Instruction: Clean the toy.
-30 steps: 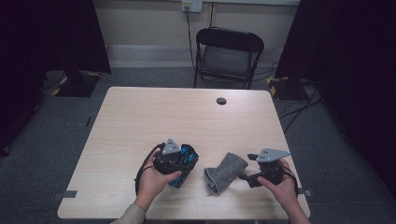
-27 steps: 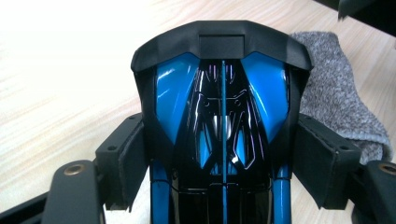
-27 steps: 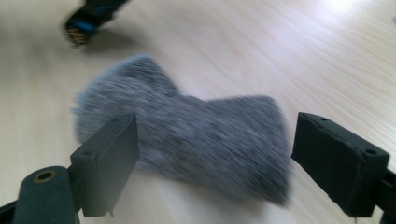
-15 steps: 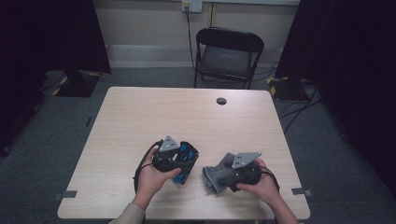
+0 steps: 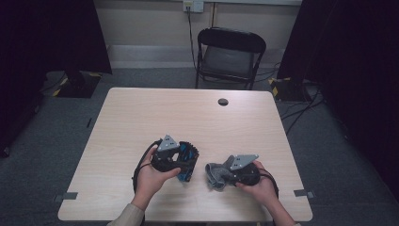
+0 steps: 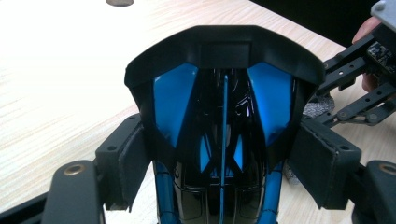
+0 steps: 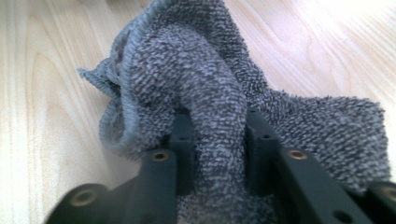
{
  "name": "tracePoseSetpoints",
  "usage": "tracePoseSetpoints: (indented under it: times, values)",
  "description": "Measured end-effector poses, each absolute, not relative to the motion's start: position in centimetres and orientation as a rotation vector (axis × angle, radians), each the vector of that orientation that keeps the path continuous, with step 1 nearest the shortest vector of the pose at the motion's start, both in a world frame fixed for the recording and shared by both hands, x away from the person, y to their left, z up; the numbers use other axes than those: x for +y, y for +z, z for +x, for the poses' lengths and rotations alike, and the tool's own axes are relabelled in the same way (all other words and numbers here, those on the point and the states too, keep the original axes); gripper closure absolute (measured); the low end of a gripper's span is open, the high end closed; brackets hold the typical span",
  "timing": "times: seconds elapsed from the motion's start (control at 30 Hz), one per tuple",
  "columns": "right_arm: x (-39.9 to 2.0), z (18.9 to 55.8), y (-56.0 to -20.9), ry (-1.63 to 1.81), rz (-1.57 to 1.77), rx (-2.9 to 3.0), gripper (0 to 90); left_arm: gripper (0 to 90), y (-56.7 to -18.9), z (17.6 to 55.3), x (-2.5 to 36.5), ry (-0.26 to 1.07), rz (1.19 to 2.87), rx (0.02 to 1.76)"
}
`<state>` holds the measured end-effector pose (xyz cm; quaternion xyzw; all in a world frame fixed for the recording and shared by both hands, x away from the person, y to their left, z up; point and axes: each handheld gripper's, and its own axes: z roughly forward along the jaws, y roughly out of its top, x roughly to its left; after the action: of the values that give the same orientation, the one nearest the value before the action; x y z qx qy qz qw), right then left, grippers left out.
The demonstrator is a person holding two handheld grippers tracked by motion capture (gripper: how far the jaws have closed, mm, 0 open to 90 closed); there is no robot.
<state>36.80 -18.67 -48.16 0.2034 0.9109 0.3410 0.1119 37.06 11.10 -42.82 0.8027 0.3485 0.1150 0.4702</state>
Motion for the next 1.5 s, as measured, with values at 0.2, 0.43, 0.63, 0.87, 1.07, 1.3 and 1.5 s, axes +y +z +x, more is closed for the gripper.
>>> tracePoseSetpoints:
  times: [0.2,0.43,0.63,0.87,1.07,1.3,1.5]
  values:
    - [-18.5,36.9,-47.6,1.003,0.630,2.672,77.2,25.4,-42.5,37.0,10.9,0.279,1.959,0.828]
    - [-19.1,37.6,-44.9,1.136,0.660,2.623,77.7,25.4,-42.2,37.3,10.6,0.270,1.957,0.820]
    - [-19.7,38.3,-42.5,1.205,0.687,2.580,77.7,25.4,-41.8,37.2,10.4,0.272,1.963,0.805]
    - [-20.5,39.5,-39.5,1.335,0.776,2.465,77.7,25.4,-41.8,37.0,10.0,0.262,1.970,0.785]
    - [-18.6,41.0,-36.8,1.400,0.798,2.404,77.6,25.4,-41.8,36.8,8.7,0.234,1.983,0.748]
    - [-14.4,41.6,-36.0,1.401,0.742,2.442,77.4,25.4,-41.6,36.9,7.7,0.210,1.972,0.727]
    - [-13.7,41.0,-36.3,1.413,0.683,2.495,77.3,25.3,-41.8,37.2,8.3,0.220,1.958,0.753]
